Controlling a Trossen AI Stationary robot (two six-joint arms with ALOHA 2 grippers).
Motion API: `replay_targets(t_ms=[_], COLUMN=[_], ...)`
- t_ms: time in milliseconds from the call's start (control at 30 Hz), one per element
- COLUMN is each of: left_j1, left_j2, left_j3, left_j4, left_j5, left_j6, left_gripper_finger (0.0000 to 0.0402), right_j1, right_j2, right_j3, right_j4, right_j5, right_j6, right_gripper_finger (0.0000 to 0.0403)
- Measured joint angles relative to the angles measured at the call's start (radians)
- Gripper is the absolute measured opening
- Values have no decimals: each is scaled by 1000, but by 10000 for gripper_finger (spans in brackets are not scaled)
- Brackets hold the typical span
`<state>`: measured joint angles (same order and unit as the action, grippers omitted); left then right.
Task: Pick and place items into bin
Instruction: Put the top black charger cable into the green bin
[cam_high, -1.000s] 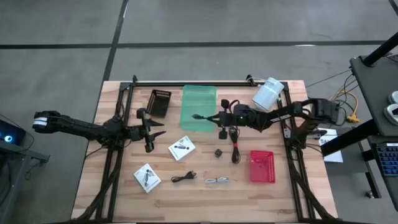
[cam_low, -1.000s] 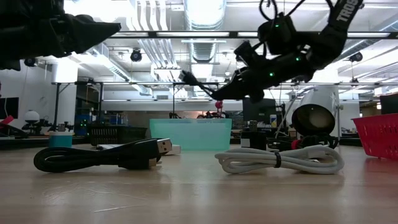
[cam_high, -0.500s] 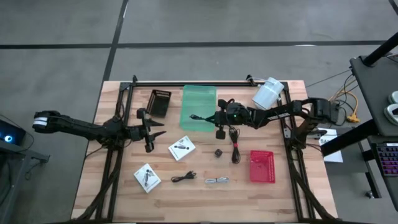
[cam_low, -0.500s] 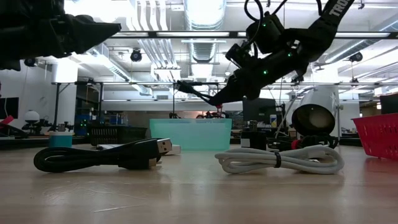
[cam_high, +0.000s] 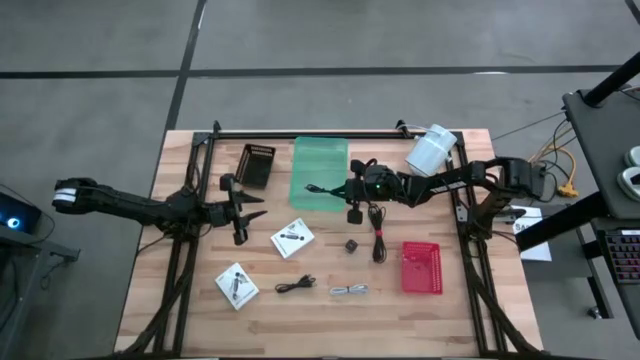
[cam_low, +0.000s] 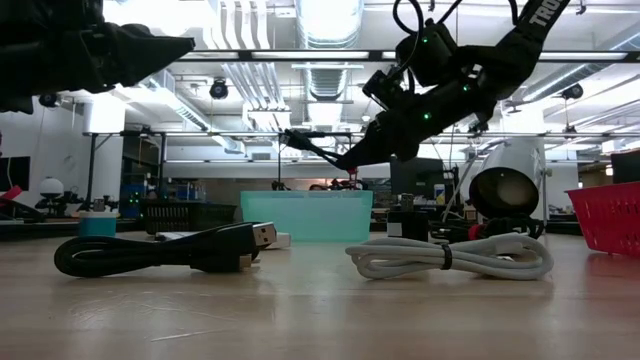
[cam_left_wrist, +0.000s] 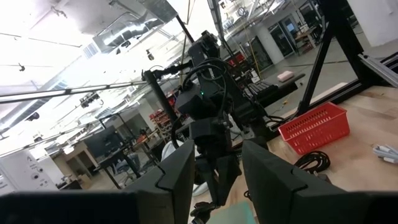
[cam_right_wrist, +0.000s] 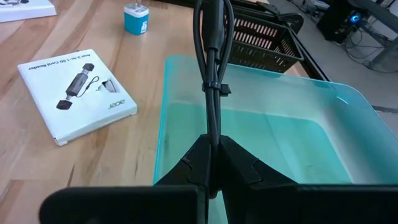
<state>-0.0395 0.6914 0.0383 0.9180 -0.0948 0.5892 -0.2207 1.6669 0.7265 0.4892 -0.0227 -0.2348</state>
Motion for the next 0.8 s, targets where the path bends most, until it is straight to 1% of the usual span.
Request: replay_targets(t_ms=[333,800], left_j1=[0,0], left_j2=[0,0], left_j3=[0,0], left_j4=[0,1], left_j5=[0,0], left_j6=[0,0], left_gripper_finger=[118,118], right_j1=[0,0], right_j2=[0,0], right_j3=[41,179], right_j4=[-24,-286], right_j5=[0,-1], right_j6=[0,-12], right_gripper_finger=[9,9])
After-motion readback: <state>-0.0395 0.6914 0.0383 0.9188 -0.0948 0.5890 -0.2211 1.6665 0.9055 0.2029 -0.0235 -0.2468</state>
